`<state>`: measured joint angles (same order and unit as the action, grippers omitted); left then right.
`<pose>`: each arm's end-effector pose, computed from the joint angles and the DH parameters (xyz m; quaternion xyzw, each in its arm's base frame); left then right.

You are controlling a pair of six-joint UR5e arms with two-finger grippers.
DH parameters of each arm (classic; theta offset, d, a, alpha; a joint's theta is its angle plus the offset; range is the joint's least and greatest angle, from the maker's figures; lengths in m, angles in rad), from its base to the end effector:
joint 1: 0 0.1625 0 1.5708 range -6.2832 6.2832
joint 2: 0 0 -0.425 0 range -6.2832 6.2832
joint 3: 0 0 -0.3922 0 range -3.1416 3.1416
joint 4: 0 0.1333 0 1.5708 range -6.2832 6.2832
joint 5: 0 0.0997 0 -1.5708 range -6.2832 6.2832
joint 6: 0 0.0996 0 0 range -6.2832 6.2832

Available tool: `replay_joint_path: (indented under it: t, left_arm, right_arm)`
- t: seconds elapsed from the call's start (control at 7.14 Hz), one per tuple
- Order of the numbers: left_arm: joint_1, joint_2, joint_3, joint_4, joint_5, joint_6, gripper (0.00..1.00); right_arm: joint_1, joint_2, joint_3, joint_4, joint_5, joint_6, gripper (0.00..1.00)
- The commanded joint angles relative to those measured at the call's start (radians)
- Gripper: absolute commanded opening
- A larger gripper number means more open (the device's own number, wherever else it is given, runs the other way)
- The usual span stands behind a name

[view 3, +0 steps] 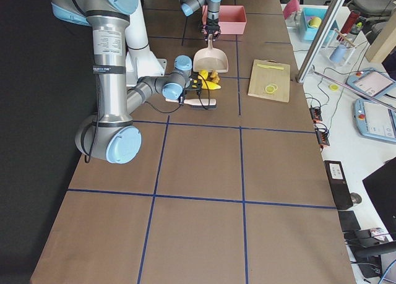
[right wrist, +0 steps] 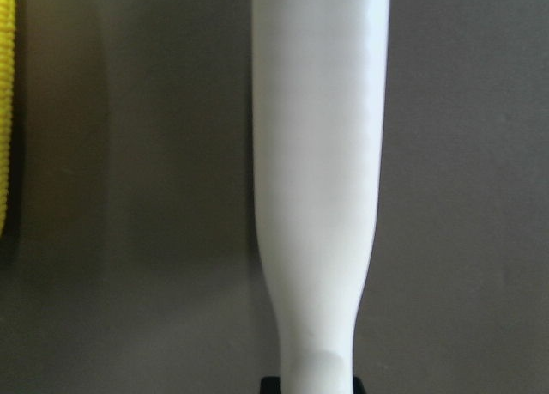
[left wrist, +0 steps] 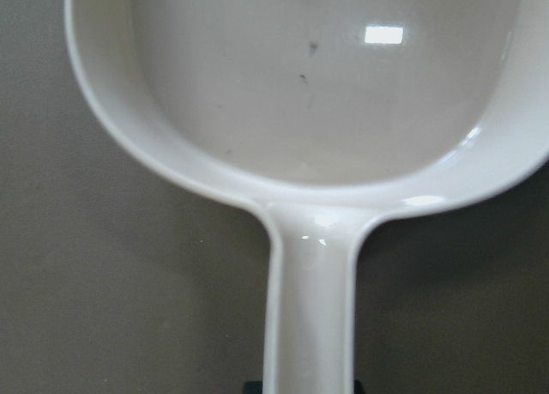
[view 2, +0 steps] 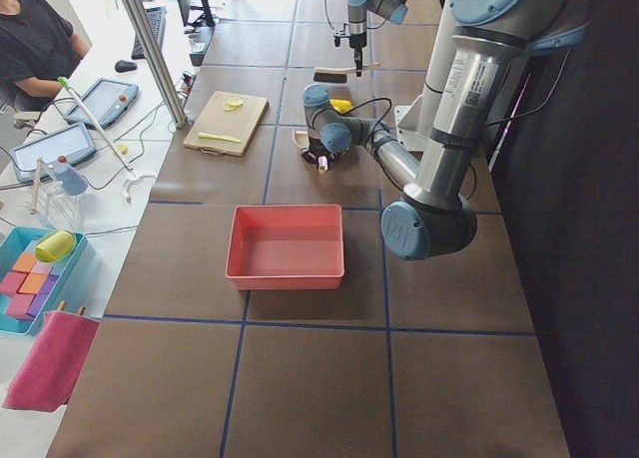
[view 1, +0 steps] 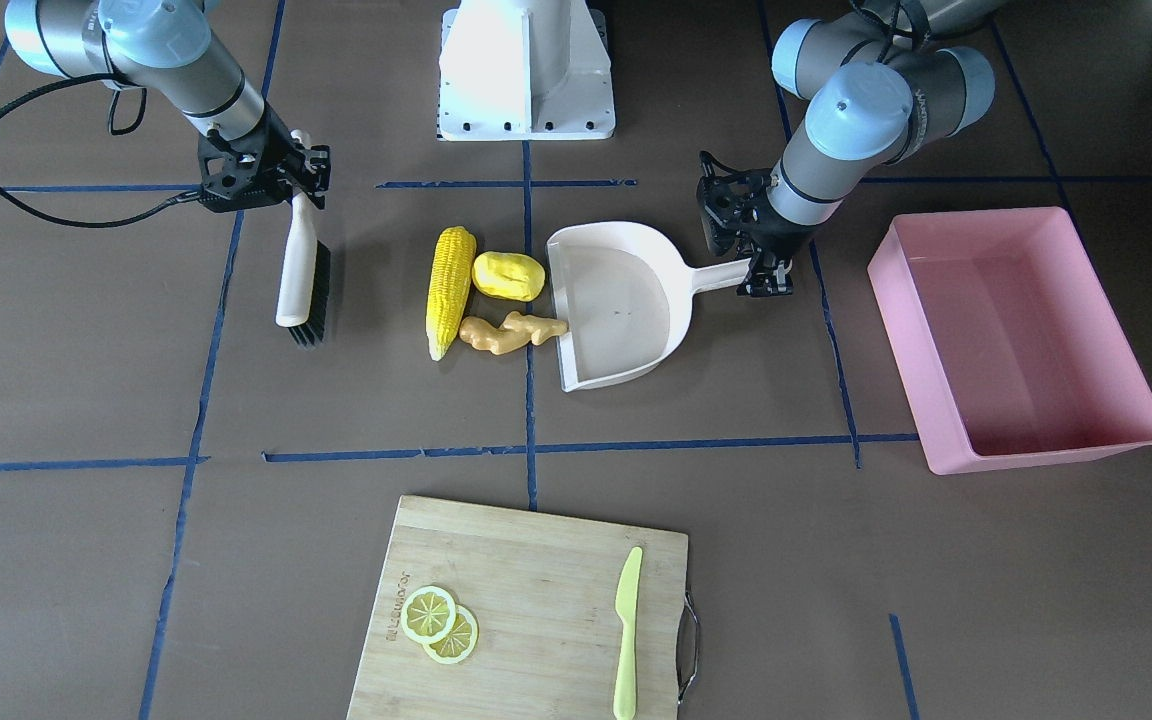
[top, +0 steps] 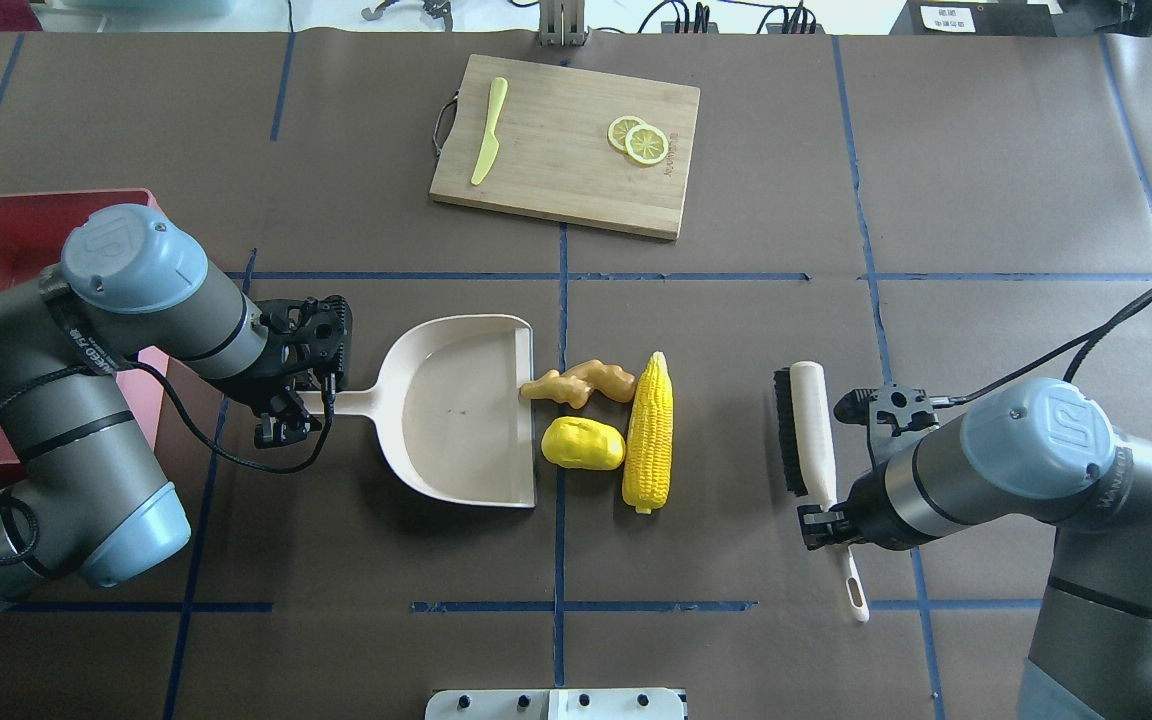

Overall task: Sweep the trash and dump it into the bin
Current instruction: 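Hold the dustpan with the left gripper while the right carries the brush over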

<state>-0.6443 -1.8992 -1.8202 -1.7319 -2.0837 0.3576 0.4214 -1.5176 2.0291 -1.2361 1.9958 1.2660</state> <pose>0.4272 -0.4265 0.3476 0.2689 0.3250 0.6135 0.6676 -0.4173 -0.2881 0.3804 -0.0372 -0.4435 -0.0345 0.8948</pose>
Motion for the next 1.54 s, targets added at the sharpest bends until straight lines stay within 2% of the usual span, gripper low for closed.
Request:
replay_joint_path:
  t: [0.0, 0.14, 0.28, 0.7, 0.98, 1.4]
  left_arm:
    - [-0.006, 0.0, -0.007, 0.006, 0.001, 0.0, 0.05]
    - [-0.009, 0.0, -0.007, 0.006, 0.001, 0.0, 0.05]
    - [-0.008, 0.002, -0.008, 0.006, 0.004, 0.0, 0.05]
    - [0.002, 0.0, -0.013, 0.015, 0.042, 0.0, 0.05]
    - [0.003, -0.003, -0.014, 0.015, 0.042, 0.0, 0.05]
    - [0.005, -0.003, -0.013, 0.017, 0.043, 0.0, 0.05]
  right_arm:
    - [-0.036, 0.12, 0.0, -0.144, -0.005, 0.021, 0.03]
    - [-0.049, 0.152, 0.0, -0.182, -0.018, 0.024, 0.03]
    - [-0.073, 0.158, -0.003, -0.184, -0.047, 0.029, 0.03]
    - [-0.093, 0.189, -0.015, -0.184, -0.054, 0.039, 0.03]
    - [-0.093, 0.313, -0.081, -0.267, -0.054, 0.042, 0.03]
    - [-0.095, 0.416, -0.168, -0.286, -0.055, 0.042, 0.03]
